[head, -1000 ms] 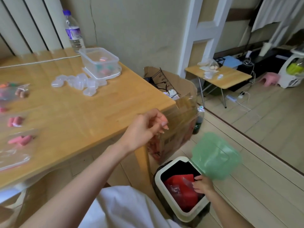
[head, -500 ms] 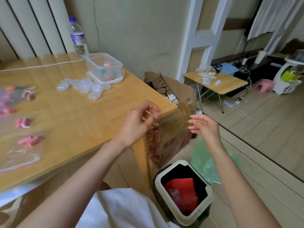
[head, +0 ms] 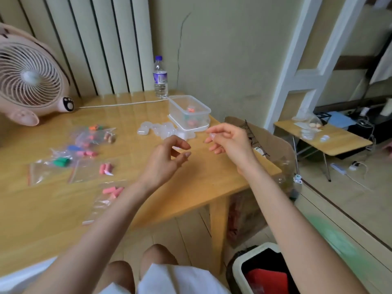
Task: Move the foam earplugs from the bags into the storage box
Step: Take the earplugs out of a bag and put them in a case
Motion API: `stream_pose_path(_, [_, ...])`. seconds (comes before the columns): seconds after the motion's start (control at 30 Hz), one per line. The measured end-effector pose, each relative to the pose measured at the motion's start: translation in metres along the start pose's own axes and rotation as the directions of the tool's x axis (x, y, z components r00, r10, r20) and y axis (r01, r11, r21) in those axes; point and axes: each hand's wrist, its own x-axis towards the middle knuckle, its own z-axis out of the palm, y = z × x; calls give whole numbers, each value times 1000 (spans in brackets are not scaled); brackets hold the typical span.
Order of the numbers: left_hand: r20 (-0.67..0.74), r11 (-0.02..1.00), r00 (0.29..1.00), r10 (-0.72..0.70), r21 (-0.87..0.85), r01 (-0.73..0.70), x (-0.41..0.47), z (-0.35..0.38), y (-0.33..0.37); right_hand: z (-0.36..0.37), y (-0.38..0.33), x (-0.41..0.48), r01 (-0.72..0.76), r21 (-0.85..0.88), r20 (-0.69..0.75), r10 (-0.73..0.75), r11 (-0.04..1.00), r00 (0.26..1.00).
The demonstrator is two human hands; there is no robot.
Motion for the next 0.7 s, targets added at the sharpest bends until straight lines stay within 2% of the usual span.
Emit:
stream_pose_path(0.2, [-157, 953, 982, -102, 269, 141, 6, -65, -48, 82, 11, 35, -21, -31, 198, 26, 999, 980])
stream_pose_path(0.27, [-240, 859, 960, -145, 451, 243, 3, -93, -65, 105, 16, 44, -20, -50, 251, 32, 999, 967])
stream_pose_path(0.33, [-287, 760, 926, -245, 536, 367, 0, -121, -82, 124, 20, 53, -20, -75, 268, 40, 997, 962])
stream_pose_path(0.4, [-232, 729, 911, -340, 547, 411, -4, -143, -94, 140, 24, 64, -23, -107, 257, 50, 994, 965])
stream_pose_path(0.47, [-115, 714, 910, -399, 584, 387, -8, -153, -98, 154, 29, 76, 13, -215, 212, 33, 977, 977])
stream_pose_path(0.57, [-30, 710, 910, -414, 615, 344, -12, -155, -102, 166, 40, 92, 121, -479, 129, -66, 870, 989])
stream_pose_path(0.7, [-111, 729, 933, -344, 595, 339, -5, -145, -110, 173, 50, 110, 239, -678, 265, -72, 695, 962])
